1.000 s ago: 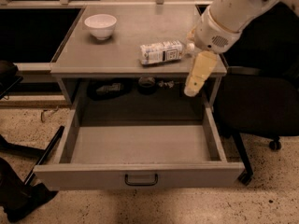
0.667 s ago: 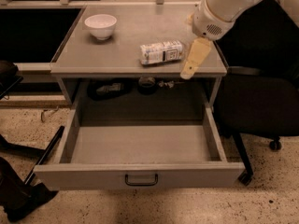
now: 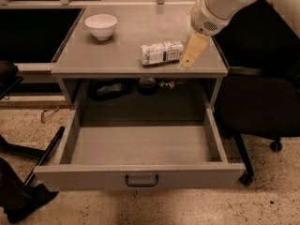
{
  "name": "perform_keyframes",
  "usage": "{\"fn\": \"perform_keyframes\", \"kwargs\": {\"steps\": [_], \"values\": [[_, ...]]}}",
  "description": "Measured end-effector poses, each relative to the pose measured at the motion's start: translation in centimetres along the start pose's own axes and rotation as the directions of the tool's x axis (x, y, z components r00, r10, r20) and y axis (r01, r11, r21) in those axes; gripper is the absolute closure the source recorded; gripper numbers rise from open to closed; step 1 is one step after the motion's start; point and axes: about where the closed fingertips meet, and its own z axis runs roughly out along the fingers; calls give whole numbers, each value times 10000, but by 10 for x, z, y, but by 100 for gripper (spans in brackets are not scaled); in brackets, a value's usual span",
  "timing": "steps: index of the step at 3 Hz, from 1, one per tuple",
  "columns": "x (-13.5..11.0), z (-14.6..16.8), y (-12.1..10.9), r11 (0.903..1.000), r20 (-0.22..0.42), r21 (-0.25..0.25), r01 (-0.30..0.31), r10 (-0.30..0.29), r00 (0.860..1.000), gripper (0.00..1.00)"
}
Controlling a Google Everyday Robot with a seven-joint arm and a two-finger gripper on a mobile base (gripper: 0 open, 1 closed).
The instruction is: Place blue plastic bottle into top drawer
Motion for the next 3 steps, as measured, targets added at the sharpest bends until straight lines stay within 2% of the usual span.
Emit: {"fn": "perform_keyframes", "kwargs": {"steps": [1, 2, 3], "values": [[-6, 11, -5, 9998, 4, -62, 212, -212, 9998, 0], [-7, 37, -22, 9987, 120, -133, 499, -498, 9987, 0], [-2, 95, -45, 9954, 150, -582, 764, -757, 9970, 0]]}}
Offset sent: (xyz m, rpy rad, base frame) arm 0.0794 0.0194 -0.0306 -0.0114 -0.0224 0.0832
